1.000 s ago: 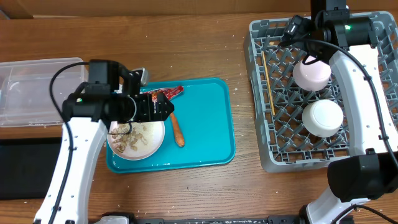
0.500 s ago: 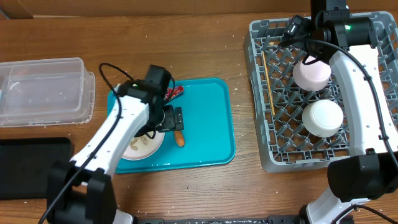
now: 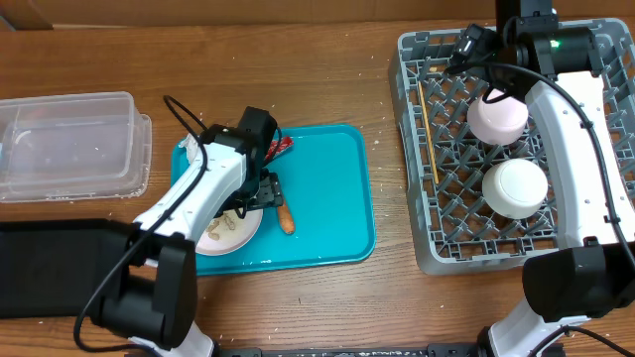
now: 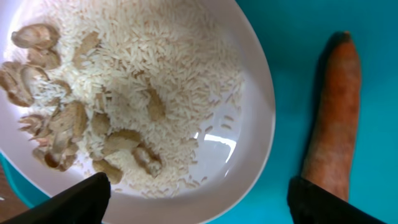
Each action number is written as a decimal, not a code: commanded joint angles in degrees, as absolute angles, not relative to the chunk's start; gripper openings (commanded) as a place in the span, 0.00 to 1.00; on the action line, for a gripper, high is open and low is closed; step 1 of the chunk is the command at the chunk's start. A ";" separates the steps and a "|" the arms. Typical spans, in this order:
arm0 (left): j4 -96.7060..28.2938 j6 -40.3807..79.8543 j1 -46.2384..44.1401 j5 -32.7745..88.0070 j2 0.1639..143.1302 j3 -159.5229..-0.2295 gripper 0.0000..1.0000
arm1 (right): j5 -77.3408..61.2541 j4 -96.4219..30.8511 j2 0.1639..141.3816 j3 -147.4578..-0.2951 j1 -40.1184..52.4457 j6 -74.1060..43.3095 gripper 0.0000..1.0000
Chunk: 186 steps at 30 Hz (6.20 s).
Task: Sort waste into correct bins and load items into the dishwasher
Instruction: 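Move the left gripper to the white plate and grasp its rim, then lift the white plate of rice off the tray with the left gripper, then carry the plate left over the black tray beside the plastic bin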
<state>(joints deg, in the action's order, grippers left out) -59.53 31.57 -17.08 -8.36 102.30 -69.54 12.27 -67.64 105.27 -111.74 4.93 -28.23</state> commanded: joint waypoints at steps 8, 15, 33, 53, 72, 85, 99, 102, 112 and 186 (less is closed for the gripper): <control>-56.66 31.44 -18.57 -9.67 107.28 -70.32 0.77 | 12.78 -67.37 104.90 -112.18 5.13 -28.36 1.00; -55.61 30.83 -20.64 -12.51 107.55 -70.32 0.72 | 12.78 -67.37 104.90 -112.18 5.13 -28.36 1.00; -52.80 31.77 -23.88 -10.92 112.20 -70.24 0.60 | 12.78 -67.37 104.90 -112.18 5.13 -28.36 1.00; -51.94 31.73 -25.82 -14.92 112.20 -68.64 0.45 | 12.78 -67.37 104.90 -112.18 5.13 -28.36 1.00; -49.36 31.73 -25.80 -14.85 112.20 -65.69 0.33 | 12.78 -67.37 104.90 -112.18 5.13 -28.36 1.00; -48.88 31.73 -24.82 -13.72 112.20 -65.36 0.09 | 12.78 -67.37 104.90 -112.18 5.13 -28.36 1.00; -57.12 31.77 -25.02 -13.98 112.16 -71.90 0.04 | 12.78 -67.37 104.90 -112.18 5.13 -28.36 1.00; -60.49 32.03 -25.12 -14.87 112.16 -74.48 0.04 | 12.78 -67.37 104.90 -112.18 5.13 -28.36 1.00; -70.19 34.76 -25.10 -19.97 112.16 -82.89 0.04 | 12.78 -67.37 104.90 -112.18 5.13 -28.36 1.00; -70.94 25.23 34.24 -4.34 112.20 -103.11 0.04 | 12.78 -67.37 104.90 -112.18 5.13 -28.36 1.00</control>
<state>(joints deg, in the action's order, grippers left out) -71.11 26.72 32.93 -6.79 111.68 -104.12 12.27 -67.64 105.27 -111.74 4.93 -28.27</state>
